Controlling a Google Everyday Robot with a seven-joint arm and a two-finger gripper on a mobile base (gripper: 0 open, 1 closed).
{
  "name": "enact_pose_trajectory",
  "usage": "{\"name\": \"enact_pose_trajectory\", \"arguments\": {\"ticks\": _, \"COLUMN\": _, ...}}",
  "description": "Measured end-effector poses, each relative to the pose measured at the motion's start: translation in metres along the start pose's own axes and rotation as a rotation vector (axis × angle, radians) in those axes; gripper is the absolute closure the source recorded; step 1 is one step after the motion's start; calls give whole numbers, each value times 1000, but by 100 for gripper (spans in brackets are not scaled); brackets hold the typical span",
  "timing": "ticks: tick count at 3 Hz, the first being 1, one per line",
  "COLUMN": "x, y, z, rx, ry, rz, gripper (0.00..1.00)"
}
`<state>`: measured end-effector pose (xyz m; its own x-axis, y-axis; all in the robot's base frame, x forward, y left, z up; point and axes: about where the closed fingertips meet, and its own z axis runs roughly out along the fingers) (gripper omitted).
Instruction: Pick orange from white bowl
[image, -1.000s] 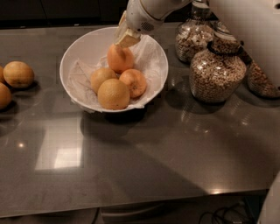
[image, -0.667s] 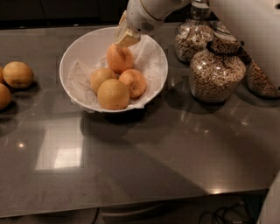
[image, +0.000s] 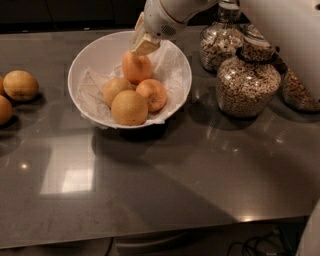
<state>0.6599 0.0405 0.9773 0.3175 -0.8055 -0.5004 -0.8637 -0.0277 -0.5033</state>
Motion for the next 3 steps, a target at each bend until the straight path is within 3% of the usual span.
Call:
{"name": "enact_pose_trajectory", "arguments": {"ticks": 1, "x": 0, "y": 0, "z": 0, "rx": 0, "ry": -3, "rz": 1, "gripper": 13}}
{"name": "enact_pose_trajectory", "arguments": {"ticks": 2, "x": 5, "y": 1, "z": 3, "rx": 2, "ry": -10, "rz": 17, "gripper": 29}}
{"name": "enact_pose_trajectory", "arguments": {"ticks": 3, "x": 6, "y": 0, "z": 4, "rx": 2, "ry": -12, "rz": 20, "gripper": 38}}
